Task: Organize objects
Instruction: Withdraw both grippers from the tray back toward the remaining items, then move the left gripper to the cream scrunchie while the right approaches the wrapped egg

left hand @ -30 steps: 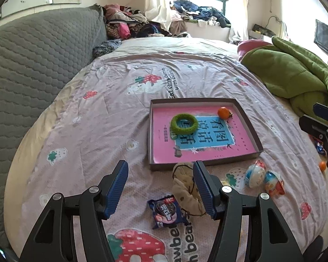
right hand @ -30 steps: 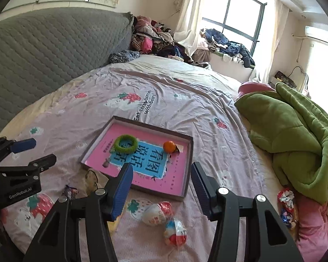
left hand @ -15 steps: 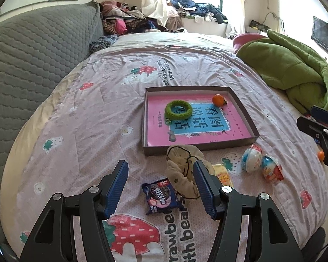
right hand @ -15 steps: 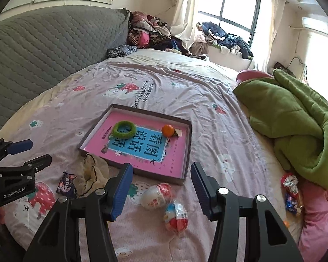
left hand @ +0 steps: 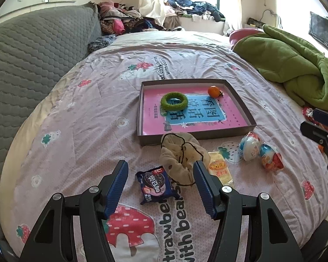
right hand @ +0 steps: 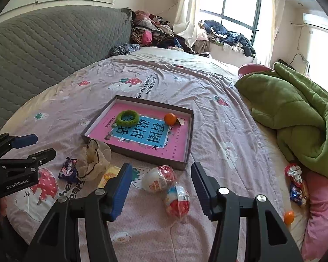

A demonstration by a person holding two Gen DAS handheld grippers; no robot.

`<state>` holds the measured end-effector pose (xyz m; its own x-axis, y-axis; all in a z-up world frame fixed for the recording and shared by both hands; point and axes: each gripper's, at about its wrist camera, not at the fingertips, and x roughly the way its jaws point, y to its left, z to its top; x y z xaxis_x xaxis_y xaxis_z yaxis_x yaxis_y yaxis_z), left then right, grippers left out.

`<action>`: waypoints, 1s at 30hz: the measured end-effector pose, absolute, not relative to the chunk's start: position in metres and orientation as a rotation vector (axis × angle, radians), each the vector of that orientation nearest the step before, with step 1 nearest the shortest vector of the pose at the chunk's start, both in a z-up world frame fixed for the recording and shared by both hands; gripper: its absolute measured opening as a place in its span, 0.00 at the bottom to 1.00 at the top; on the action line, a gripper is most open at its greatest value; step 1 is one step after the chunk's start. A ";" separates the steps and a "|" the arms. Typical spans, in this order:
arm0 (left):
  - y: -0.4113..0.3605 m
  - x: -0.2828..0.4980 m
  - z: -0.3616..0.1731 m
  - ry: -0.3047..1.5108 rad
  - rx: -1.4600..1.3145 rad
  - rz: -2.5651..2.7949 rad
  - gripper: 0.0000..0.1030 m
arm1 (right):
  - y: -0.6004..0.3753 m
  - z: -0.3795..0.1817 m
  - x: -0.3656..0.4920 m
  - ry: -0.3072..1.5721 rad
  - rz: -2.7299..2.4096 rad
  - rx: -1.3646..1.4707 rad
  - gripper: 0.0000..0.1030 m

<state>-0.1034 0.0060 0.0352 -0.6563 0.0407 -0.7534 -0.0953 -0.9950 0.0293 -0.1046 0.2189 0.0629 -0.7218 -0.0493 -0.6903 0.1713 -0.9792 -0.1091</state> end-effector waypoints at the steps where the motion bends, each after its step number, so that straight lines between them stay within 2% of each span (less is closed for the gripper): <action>1: 0.007 -0.103 0.034 0.107 -1.267 2.792 0.62 | 0.220 0.063 -0.104 0.247 -2.801 1.110 0.54; 30: 0.030 -0.082 -0.009 0.144 -1.297 2.725 0.62 | 0.255 0.026 -0.089 0.178 -2.806 1.190 0.54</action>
<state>-0.0817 0.0302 -0.0090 -0.6255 0.0674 -0.7773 -0.1490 -0.9882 0.0342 -0.0889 0.2547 0.0261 -0.6929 -0.0362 -0.7202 0.1272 -0.9892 -0.0726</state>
